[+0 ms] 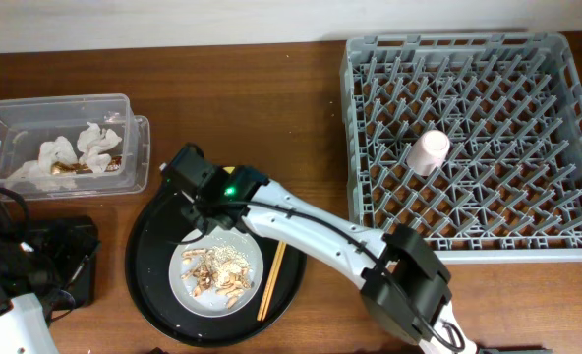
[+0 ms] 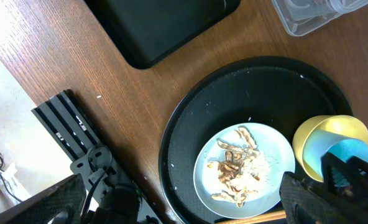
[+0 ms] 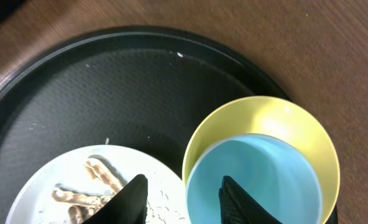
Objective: Sort waste into correct bins and load items into the dishwasher rack
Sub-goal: 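Grasp the blue cup from the tray with the right gripper, then lower the blue cup into the rack beside the pink cup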
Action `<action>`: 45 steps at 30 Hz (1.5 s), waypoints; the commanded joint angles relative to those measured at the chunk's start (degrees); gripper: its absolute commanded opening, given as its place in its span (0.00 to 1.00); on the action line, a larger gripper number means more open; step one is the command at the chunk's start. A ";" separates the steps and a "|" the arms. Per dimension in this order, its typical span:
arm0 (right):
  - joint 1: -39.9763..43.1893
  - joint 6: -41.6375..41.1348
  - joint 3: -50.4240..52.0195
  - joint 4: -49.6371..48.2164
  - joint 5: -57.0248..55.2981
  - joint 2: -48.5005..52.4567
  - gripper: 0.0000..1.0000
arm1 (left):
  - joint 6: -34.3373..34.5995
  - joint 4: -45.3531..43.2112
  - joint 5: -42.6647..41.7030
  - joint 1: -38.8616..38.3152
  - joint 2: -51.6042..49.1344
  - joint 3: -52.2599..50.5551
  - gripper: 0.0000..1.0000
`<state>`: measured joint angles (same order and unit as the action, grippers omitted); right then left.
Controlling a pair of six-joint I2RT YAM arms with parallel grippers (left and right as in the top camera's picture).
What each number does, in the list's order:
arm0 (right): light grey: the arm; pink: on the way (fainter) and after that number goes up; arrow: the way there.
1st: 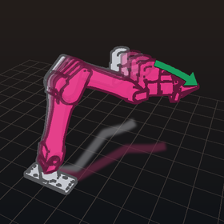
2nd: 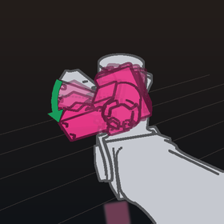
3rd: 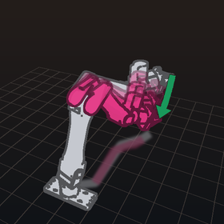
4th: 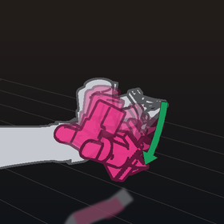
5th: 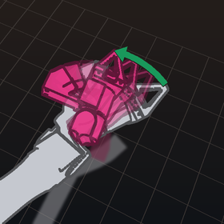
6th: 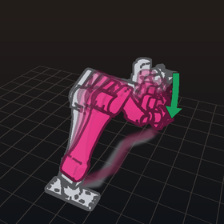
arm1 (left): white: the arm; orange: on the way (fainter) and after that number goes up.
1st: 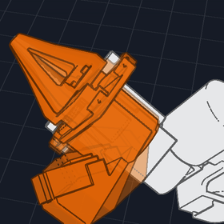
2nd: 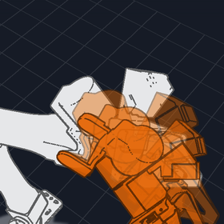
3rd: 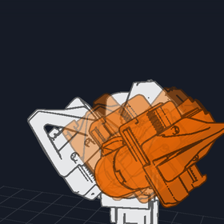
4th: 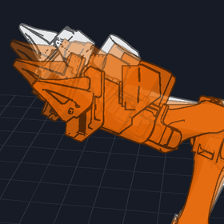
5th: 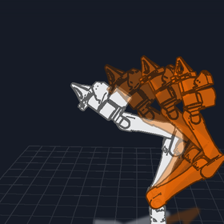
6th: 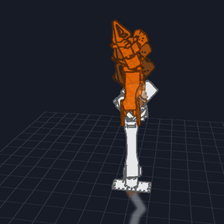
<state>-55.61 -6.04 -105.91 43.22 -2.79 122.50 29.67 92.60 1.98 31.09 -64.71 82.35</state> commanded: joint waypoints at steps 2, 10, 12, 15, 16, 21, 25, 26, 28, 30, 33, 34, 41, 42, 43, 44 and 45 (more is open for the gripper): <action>-1.20 -0.44 -0.22 -0.15 -6.32 1.68 0.39 | 0.50 0.07 0.44 0.09 0.17 0.22 0.99; -1.75 -1.60 -1.75 1.09 -6.34 5.03 0.25 | 0.50 0.07 0.44 0.09 0.17 0.22 0.99; -1.62 -2.23 -8.35 5.27 -6.88 4.83 0.07 | 0.48 0.07 0.44 0.09 0.17 0.22 0.99; -0.46 -3.30 -17.64 12.07 -7.15 4.81 0.04 | 0.50 0.07 0.44 0.09 0.17 0.22 0.99; 3.10 -7.30 -29.18 21.22 -6.88 4.50 0.04 | 0.50 0.07 0.44 0.09 0.17 0.22 0.99; 36.48 -8.09 -51.30 40.00 20.72 4.63 0.04 | 0.50 0.07 0.44 0.09 0.17 0.22 0.99; 63.47 1.57 -38.40 38.86 50.88 6.38 0.04 | 0.50 0.07 0.44 0.09 0.17 0.22 0.99; 67.60 4.39 -31.91 35.71 61.48 6.40 0.04 | 0.50 0.07 0.44 0.09 0.17 0.22 0.99; 72.06 5.35 -17.62 22.53 83.67 6.40 0.04 | 0.50 0.07 0.44 0.09 0.17 0.22 0.99; 73.26 -0.85 -7.32 9.68 87.65 6.43 0.05 | 0.48 0.07 0.44 0.09 0.17 0.22 0.99; 73.75 -12.94 2.36 -6.27 83.10 6.51 0.06 | 0.50 0.07 0.44 0.09 0.17 0.22 0.99; 73.75 -12.94 2.47 -6.75 82.68 6.51 0.06 | 0.50 0.07 0.46 0.09 0.17 0.22 0.99; 76.56 -14.40 2.51 -7.08 75.28 6.58 0.15 | 0.50 0.07 0.44 0.09 0.17 0.22 0.99; 77.46 -14.43 2.51 -7.06 74.55 6.58 0.15 | 0.50 0.07 0.44 0.09 0.17 0.22 0.99; 78.58 -14.43 2.49 -7.02 73.53 6.58 0.15 | 0.48 0.07 0.44 0.09 0.17 0.22 0.99; 79.36 -14.40 2.45 -6.36 72.67 6.47 0.14 | 0.50 0.07 0.44 0.09 0.17 0.22 0.99; 80.13 -13.84 2.34 -4.48 70.25 5.86 0.12 | 0.48 0.07 0.44 0.09 0.17 0.22 0.99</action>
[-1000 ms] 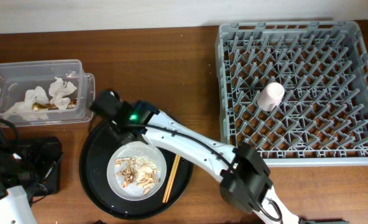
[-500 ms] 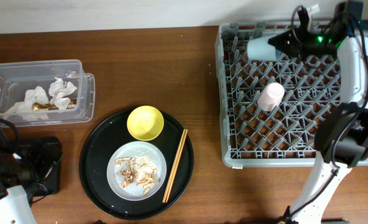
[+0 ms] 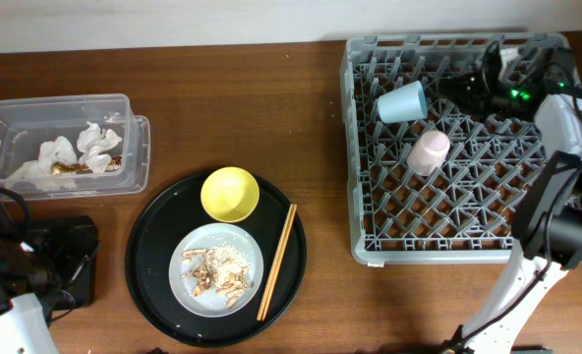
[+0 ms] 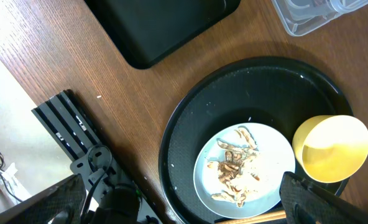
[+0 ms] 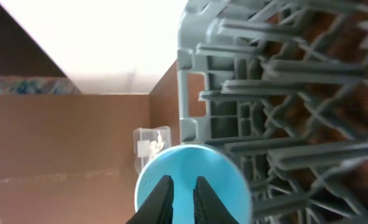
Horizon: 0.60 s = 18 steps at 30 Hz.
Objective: Sort waste into correct bins and load items into the dishwasher rack
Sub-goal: 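Lower the blue cup into the rack beside the pink cup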
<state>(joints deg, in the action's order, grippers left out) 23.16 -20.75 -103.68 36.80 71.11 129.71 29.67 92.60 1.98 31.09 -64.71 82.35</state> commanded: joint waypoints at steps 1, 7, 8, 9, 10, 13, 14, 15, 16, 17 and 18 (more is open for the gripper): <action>1.70 2.49 0.04 3.80 -6.34 -2.45 0.10 | 0.50 0.07 0.44 0.09 0.17 0.22 0.99; -5.18 17.62 -0.92 12.39 -19.37 -19.52 0.55 | 0.48 0.07 0.44 0.09 0.17 0.22 0.99; -7.34 18.49 -0.74 13.16 -21.38 -18.97 0.55 | 0.50 0.07 0.44 0.09 0.17 0.22 0.99; -10.84 19.50 -0.74 14.32 -29.11 -17.90 0.55 | 0.50 0.07 0.44 0.09 0.17 0.22 0.99; -13.00 19.47 -0.74 14.67 -35.63 -17.27 0.55 | 0.50 0.07 0.44 0.09 0.17 0.22 0.99; -15.76 19.47 -0.74 15.06 -44.83 -15.39 0.55 | 0.50 0.07 0.44 0.09 0.17 0.22 0.99; -15.74 19.50 -0.74 15.52 -44.83 -14.84 0.55 | 0.50 0.07 0.44 0.09 0.17 0.22 0.99; -15.69 19.50 -0.74 15.87 -44.83 -14.19 0.55 | 0.48 0.07 0.44 0.09 0.17 0.22 0.99; -15.69 19.47 -0.72 16.15 -44.83 -13.09 0.55 | 0.50 0.07 0.44 0.09 0.17 0.22 0.99; -15.69 19.47 -0.72 16.31 -44.83 -11.82 0.54 | 0.50 0.07 0.44 0.09 0.17 0.22 0.99; -15.69 19.47 -0.72 16.44 -44.83 -10.97 0.50 | 0.50 0.07 0.44 0.09 0.17 0.22 0.99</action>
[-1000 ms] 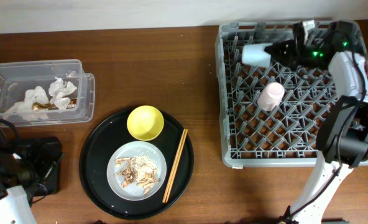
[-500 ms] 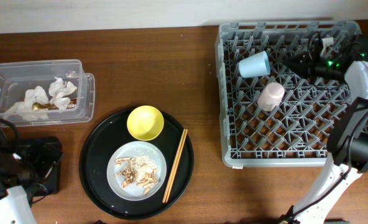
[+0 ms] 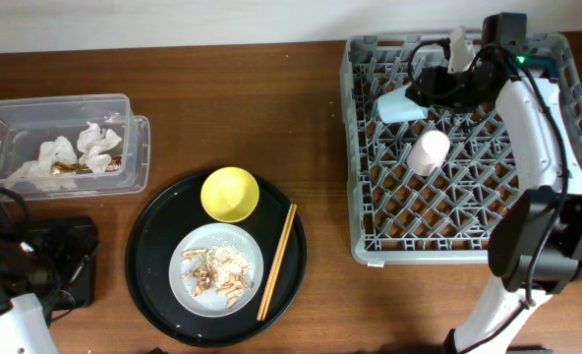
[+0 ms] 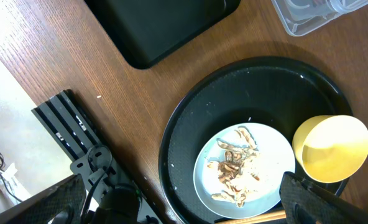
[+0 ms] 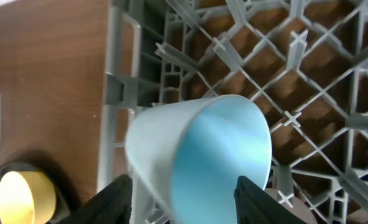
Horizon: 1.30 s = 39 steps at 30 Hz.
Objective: Sort waste into correct bins and load items into the dishwasher rack
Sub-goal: 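Lower the blue cup into the rack beside the pink cup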
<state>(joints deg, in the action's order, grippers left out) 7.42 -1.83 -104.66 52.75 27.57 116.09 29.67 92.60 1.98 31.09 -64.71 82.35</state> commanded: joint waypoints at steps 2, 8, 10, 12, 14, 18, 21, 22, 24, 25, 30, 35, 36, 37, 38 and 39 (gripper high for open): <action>0.48 0.37 0.09 -0.02 -1.27 3.19 0.28 | 0.48 0.07 0.44 0.09 0.17 0.22 0.99; 11.04 -1.86 -0.26 -4.50 20.65 3.23 0.04 | 0.50 0.07 0.44 0.09 0.17 0.22 0.99; 13.35 -4.81 -0.26 -7.61 29.92 3.23 0.04 | 0.50 0.07 0.44 0.09 0.17 0.22 0.99; 13.57 -9.03 -0.24 -12.11 36.33 3.26 0.04 | 0.48 0.07 0.44 0.09 0.17 0.22 0.99; 12.39 -20.33 -0.24 -22.05 39.71 4.24 0.04 | 0.48 0.07 0.44 0.09 0.17 0.22 0.99; 9.44 -28.06 -0.24 -28.76 43.08 14.01 0.04 | 0.50 0.07 0.44 0.09 0.17 0.22 0.99; 9.75 -28.02 -0.24 -28.11 43.76 17.38 0.04 | 0.50 0.07 0.44 0.09 0.17 0.22 0.99; 9.97 -28.09 -0.24 -28.13 43.85 17.35 0.06 | 0.50 0.07 0.44 0.09 0.17 0.22 0.99; 10.23 -27.12 -0.24 -26.99 43.82 17.38 0.09 | 0.50 0.07 0.44 0.09 0.17 0.22 0.99; 10.36 -27.15 -0.24 -27.02 43.69 17.38 0.06 | 0.48 0.07 0.44 0.09 0.17 0.22 0.99; 11.10 -28.63 -0.24 -30.82 50.36 17.38 0.04 | 0.50 0.07 0.44 0.09 0.17 0.22 0.99; 9.46 -34.67 -0.24 -38.49 54.07 17.55 0.04 | 0.48 0.07 0.44 0.09 0.17 0.22 0.99; 9.35 -34.69 -0.24 -38.36 54.01 18.53 0.04 | 0.48 0.07 0.44 0.09 0.17 0.22 0.99; 9.35 -34.71 -0.24 -37.31 53.86 19.56 0.04 | 0.48 0.07 0.44 0.09 0.17 0.22 0.99; 9.38 -34.62 -0.24 -35.87 52.89 20.39 0.04 | 0.48 0.07 0.44 0.09 0.17 0.22 0.99; 9.68 -34.01 -0.24 -35.54 51.56 20.98 0.04 | 0.48 0.07 0.44 0.09 0.17 0.22 0.99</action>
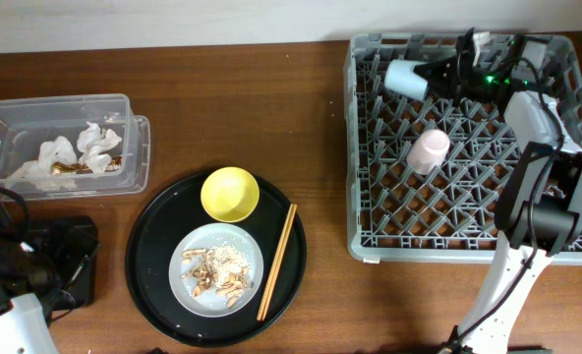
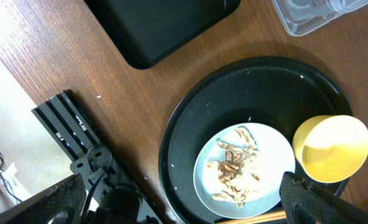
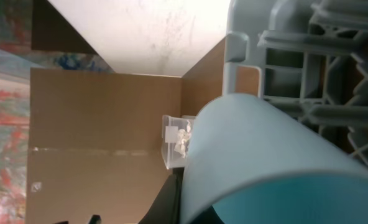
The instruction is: Sort waste into correct bins and load items into the dishwasher rack
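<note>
In the overhead view my right gripper [image 1: 433, 74] is shut on a light blue cup [image 1: 405, 77], held on its side over the back left corner of the grey dishwasher rack [image 1: 468, 254]. The cup [image 3: 277, 155] fills the right wrist view, one dark finger [image 3: 170, 200] against its wall. A pink cup [image 1: 430, 150] lies in the rack. On the black tray [image 1: 153, 246] sit a yellow bowl [image 1: 230, 193], a plate of food scraps [image 1: 222, 267] and chopsticks [image 1: 277, 262]. My left gripper [image 2: 187, 202] stands open off the tray's left side.
A clear plastic bin [image 1: 60, 147] with crumpled tissues stands at the back left. A black flat box [image 2: 165, 25] lies beside the tray in the left wrist view. Bare wood lies between tray and rack.
The right gripper has carried the blue cup from a tilted pose over the rack's left side to the back left corner, now lying more level. The left arm has not moved.
At first my right gripper was at the blue cup nested in the yellow bowl on the tray. Then the cup was held over the rack's back left, the bowl left alone on the tray. It has stayed in that gripper, shifting over the rack's back left.
</note>
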Action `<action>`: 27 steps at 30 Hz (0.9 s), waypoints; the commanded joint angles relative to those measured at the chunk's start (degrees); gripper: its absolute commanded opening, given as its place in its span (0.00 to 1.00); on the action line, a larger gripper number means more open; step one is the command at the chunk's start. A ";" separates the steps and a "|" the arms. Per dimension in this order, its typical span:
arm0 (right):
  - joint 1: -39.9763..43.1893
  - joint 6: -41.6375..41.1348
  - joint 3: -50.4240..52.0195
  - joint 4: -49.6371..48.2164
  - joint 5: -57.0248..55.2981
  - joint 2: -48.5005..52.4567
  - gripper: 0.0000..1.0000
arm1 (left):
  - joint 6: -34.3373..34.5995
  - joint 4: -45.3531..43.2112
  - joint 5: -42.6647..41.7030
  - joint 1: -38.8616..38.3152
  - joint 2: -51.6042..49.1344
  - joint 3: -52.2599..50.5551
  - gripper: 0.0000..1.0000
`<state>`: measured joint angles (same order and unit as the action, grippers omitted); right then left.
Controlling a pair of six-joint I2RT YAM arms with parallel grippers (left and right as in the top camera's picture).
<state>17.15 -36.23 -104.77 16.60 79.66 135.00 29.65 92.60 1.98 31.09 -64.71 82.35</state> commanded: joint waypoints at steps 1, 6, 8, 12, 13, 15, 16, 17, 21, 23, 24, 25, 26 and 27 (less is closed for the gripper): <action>0.26 0.37 -0.13 0.52 -1.31 2.10 0.04 | 0.50 0.07 0.44 0.09 0.17 0.22 0.99; 3.21 1.07 -0.13 3.08 -2.34 1.25 0.10 | 0.52 0.07 0.44 0.09 0.17 0.22 0.99; 4.66 5.62 -0.15 10.40 -8.35 -1.29 0.10 | 0.52 0.07 0.44 0.09 0.17 0.22 0.99; 8.37 17.94 -0.15 29.73 -29.81 -10.58 0.18 | 0.52 0.07 0.44 0.09 0.17 0.22 0.99; 10.01 19.54 -0.15 33.11 -34.16 -14.14 0.24 | 0.50 0.07 0.44 0.09 0.17 0.22 0.99; 12.68 21.16 -0.15 36.41 -35.65 -20.04 0.26 | 0.52 0.07 0.44 0.09 0.17 0.22 0.99; 13.29 21.49 -0.15 37.33 -36.39 -23.34 0.26 | 0.50 0.07 0.44 0.09 0.17 0.22 0.99; 13.27 22.97 -0.15 37.99 -36.89 -25.46 0.26 | 0.52 0.07 0.44 0.09 0.17 0.22 0.99; 2.69 30.03 -0.13 42.99 -58.80 -33.31 0.21 | 0.50 0.07 0.44 0.09 0.17 0.22 0.99; -5.42 30.03 -0.13 37.70 -68.06 -30.67 0.07 | 0.52 0.07 0.44 0.09 0.17 0.22 0.99; -8.31 30.03 -0.13 34.34 -71.23 -29.16 0.06 | 0.52 0.07 0.44 0.09 0.17 0.22 0.99; -11.37 30.03 -0.13 29.16 -75.23 -26.14 0.06 | 0.52 0.07 0.44 0.09 0.17 0.22 0.99; -12.85 30.03 -0.13 25.55 -75.87 -23.37 0.06 | 0.50 0.07 0.44 0.09 0.17 0.22 0.99; -13.81 30.01 -0.13 22.64 -75.91 -20.24 0.04 | 0.52 0.07 0.44 0.09 0.17 0.22 0.99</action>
<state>4.89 -6.81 -104.88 42.28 8.93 109.49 29.67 92.71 1.98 31.09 -64.71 82.35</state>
